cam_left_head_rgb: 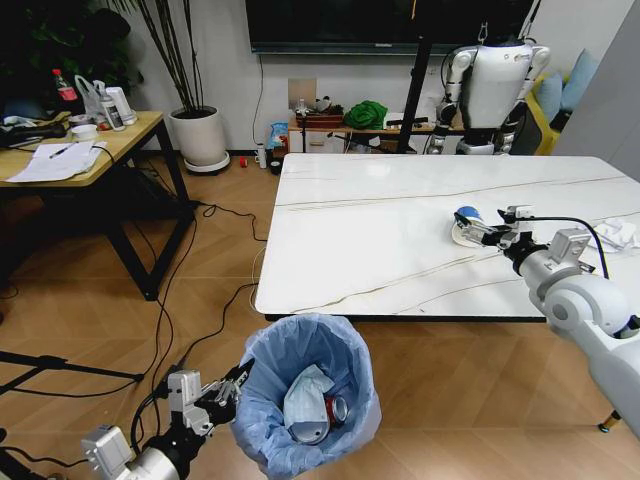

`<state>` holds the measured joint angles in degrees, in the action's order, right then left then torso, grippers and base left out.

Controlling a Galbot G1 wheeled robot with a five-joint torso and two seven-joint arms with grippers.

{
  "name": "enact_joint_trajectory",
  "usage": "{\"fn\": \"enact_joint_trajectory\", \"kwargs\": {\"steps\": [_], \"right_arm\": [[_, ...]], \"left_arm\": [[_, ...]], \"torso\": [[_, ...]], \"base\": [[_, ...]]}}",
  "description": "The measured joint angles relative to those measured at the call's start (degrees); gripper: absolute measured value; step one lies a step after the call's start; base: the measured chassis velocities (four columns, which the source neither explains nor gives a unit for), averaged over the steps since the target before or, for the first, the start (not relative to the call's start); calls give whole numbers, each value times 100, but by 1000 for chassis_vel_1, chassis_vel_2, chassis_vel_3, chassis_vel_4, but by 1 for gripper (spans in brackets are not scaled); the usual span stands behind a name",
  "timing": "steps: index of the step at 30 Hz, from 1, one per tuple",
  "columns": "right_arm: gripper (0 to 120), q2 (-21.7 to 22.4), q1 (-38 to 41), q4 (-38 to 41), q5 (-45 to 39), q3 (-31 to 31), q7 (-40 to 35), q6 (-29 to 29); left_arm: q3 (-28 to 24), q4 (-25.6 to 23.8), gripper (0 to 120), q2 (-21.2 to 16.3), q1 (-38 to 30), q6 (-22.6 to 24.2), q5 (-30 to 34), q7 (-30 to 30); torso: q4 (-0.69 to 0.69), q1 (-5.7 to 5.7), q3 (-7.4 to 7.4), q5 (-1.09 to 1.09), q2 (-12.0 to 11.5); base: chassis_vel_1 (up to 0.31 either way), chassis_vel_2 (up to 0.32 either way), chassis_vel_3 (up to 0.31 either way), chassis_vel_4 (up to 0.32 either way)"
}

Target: Pick up the trash bin and place the trash from the table into it.

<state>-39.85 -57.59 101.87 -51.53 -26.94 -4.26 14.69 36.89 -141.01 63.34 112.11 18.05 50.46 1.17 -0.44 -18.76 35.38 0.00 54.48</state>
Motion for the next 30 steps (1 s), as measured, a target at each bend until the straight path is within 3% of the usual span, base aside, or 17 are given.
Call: {"fn": "enact_joint_trajectory", "kwargs": {"steps": [16,23,26,28,30], "right_arm": [[98,-30,438,-1186,178,484,280,-268],[77,-63,552,-1436,182,557,304,-311],[61,-65,556,-1462,177,562,306,-329],[60,-65,556,-1462,174,562,306,-330],[48,-64,553,-1436,159,562,306,-330]], "left_arm": [[48,51,0,-11,-49,7,103,-27],[42,77,0,-11,-56,13,111,-35],[38,80,0,-7,-57,14,111,-37],[38,80,0,-6,-56,14,111,-38],[34,80,0,-4,-48,15,108,-39]], "torso": [[0,0,0,1,1],[0,0,0,1,1],[-1,0,0,0,1],[-1,0,0,0,1],[0,0,0,0,1]], "base": [[0,0,0,0],[0,0,0,0],[0,0,0,0],[0,0,0,0],[0,0,0,0]]}}
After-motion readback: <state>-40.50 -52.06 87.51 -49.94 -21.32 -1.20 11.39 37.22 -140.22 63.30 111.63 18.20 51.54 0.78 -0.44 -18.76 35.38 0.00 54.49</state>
